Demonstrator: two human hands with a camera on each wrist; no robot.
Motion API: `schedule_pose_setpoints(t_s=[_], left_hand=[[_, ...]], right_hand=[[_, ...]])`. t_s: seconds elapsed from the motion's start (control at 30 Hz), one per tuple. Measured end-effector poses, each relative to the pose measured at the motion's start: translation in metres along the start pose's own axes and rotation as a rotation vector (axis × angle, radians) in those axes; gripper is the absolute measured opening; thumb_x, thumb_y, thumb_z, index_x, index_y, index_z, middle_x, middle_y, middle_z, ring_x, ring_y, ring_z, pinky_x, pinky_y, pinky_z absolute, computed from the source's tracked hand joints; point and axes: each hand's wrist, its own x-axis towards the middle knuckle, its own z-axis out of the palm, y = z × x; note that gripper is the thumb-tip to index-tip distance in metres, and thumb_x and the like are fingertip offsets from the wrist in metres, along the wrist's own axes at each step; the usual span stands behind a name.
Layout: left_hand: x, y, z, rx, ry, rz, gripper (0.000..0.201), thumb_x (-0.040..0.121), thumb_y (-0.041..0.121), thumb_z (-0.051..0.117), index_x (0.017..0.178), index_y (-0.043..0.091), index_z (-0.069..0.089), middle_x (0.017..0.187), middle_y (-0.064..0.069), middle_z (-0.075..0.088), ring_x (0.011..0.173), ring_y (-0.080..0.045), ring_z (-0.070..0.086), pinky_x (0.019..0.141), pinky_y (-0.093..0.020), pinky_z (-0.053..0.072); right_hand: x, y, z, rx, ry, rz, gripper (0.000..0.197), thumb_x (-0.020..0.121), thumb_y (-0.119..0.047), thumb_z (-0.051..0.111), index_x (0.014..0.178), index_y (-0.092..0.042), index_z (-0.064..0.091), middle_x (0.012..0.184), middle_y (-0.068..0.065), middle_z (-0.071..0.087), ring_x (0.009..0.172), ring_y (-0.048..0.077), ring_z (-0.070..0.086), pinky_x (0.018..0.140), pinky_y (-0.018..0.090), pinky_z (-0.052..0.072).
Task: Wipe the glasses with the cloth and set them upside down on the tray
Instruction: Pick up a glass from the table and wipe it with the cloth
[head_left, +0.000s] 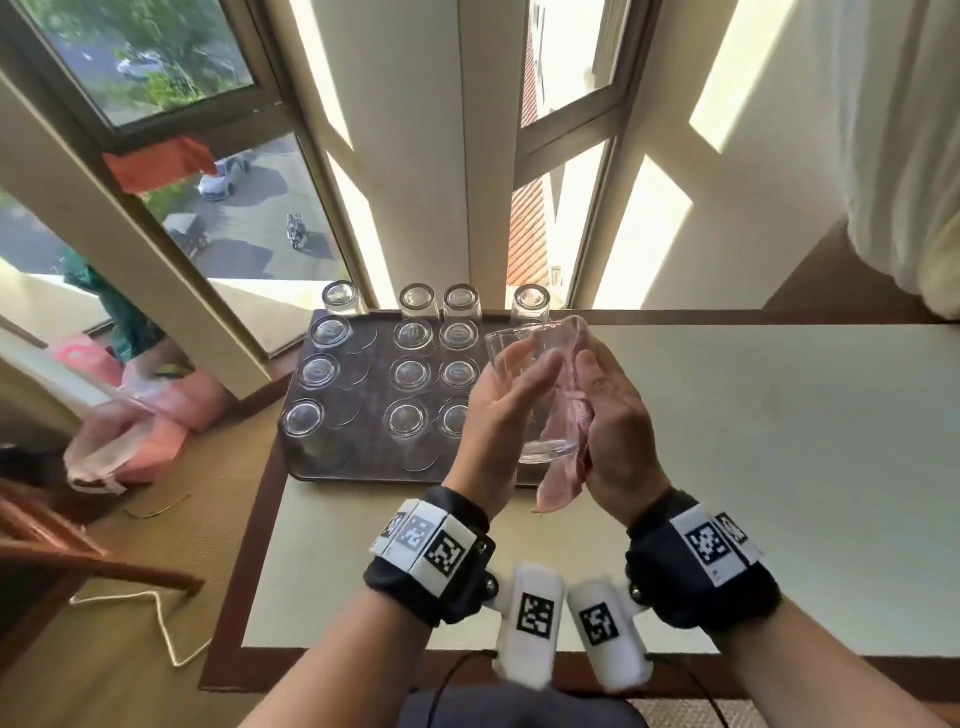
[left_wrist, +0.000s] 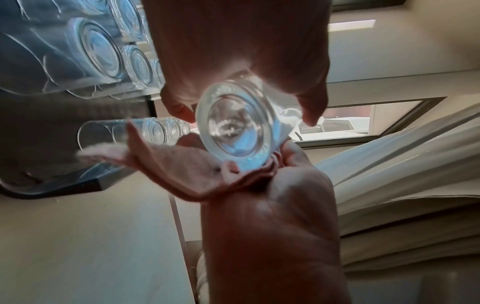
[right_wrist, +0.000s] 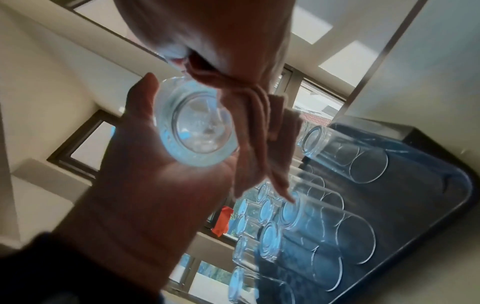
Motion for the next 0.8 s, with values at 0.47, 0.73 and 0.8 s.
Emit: schedule_pose_setpoints(t_s=[0.47,0.73,0.8], left_hand=[[0.001,-0.007,0.007,0.245,0.111,-0.026,0.098,0.079,0.053,0.074,0.153,0.017,0.022,0.137,-0.003,0.056,0.116,-0.011,0.064,0.095,-0.032,0.056],[0.005,0.001,0.004,0.173,-0.081,-0.083,0.047,0.09,0.048,0.055,0.118,0.012,0.063,0.086,0.01,0.074,0.078,-0.001,0.069,0.075,-0.022,0.053],[0.012,0.001,0.002,0.186,-0.017,-0.078,0.063,0.083,0.054,0.072,0.124,0.007,0.06,0.108,-0.004,0.075,0.096,-0.009,0.072,0.085,-0.027,0.057]], right_hand=[[0.01,0.015,-0.01,0.001,0.035,0.082,0.043,0.11,-0.028,0.024,0.147,-0.017,0.042,0.142,0.01,0.055,0.129,0.024,0.056,0.103,0.044,0.051],[0.004,0.005,-0.022,0.425,-0.016,0.327,0.049,0.108,-0.035,0.022,0.135,-0.01,0.054,0.129,0.018,0.065,0.113,0.03,0.066,0.088,0.044,0.058],[0.006,0.007,-0.025,0.355,0.037,0.267,0.046,0.108,-0.033,0.025,0.14,-0.009,0.05,0.132,0.019,0.063,0.118,0.035,0.063,0.095,0.051,0.055]])
